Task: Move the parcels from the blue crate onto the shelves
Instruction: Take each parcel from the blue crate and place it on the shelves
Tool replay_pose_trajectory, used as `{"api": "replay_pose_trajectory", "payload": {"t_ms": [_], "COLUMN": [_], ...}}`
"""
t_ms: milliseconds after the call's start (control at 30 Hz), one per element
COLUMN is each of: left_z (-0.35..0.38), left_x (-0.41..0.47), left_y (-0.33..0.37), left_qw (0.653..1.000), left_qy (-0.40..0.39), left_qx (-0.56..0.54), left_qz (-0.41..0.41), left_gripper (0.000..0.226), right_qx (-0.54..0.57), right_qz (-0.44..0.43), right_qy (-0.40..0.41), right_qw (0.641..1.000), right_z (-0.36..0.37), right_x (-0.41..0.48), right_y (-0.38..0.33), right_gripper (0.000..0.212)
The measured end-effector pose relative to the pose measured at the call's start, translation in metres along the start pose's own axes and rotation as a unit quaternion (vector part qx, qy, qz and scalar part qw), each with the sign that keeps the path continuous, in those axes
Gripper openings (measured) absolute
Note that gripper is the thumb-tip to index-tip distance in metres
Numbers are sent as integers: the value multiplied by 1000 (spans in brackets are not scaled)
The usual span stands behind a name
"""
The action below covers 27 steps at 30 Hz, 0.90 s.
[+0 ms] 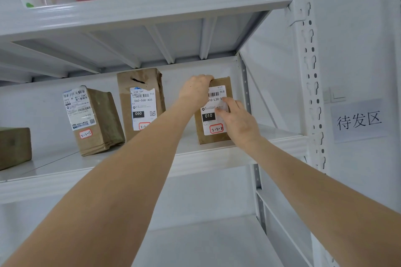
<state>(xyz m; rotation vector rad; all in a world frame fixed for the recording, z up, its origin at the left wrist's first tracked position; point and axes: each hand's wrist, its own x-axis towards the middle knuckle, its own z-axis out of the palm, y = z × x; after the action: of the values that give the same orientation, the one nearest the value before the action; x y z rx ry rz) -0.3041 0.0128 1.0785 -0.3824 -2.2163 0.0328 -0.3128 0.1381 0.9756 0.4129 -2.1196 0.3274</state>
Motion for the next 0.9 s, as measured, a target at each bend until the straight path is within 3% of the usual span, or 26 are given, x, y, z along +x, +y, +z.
{"api": "replay_pose_trajectory", "payload": {"t_ms": [133, 300, 500, 600, 767, 900], "left_z": [-3, -13, -10, -8, -6, -2], "left_x": [0, -2, -3, -2, 1, 4], "left_y": [-2, -5, 1, 1, -4, -6], "left_qw": [999, 999, 996, 997, 999, 999], "left_qy": [-27, -4, -2, 2, -15, -19], "left_qx": [22, 45, 88, 72, 47, 42], "left_qz": [20, 22, 21, 8, 6, 6], "left_gripper": [53, 55, 42, 44, 48, 49], "right_qx": [-76, -73, -33, -49, -6, -47], "right_qz": [-41, -34, -29, -57, -33, -46], "right_qy": [-12, -2, -24, -36, -43, -68], "right_qw": [996, 997, 999, 997, 998, 996], "right_z": [-14, -23, -24, -23, -18, -18], "right_x": [-6, -5, 0, -2, 1, 4], "right_y": [-5, -10, -10, -11, -13, -15], "right_gripper": [48, 49, 55, 56, 49, 51]}}
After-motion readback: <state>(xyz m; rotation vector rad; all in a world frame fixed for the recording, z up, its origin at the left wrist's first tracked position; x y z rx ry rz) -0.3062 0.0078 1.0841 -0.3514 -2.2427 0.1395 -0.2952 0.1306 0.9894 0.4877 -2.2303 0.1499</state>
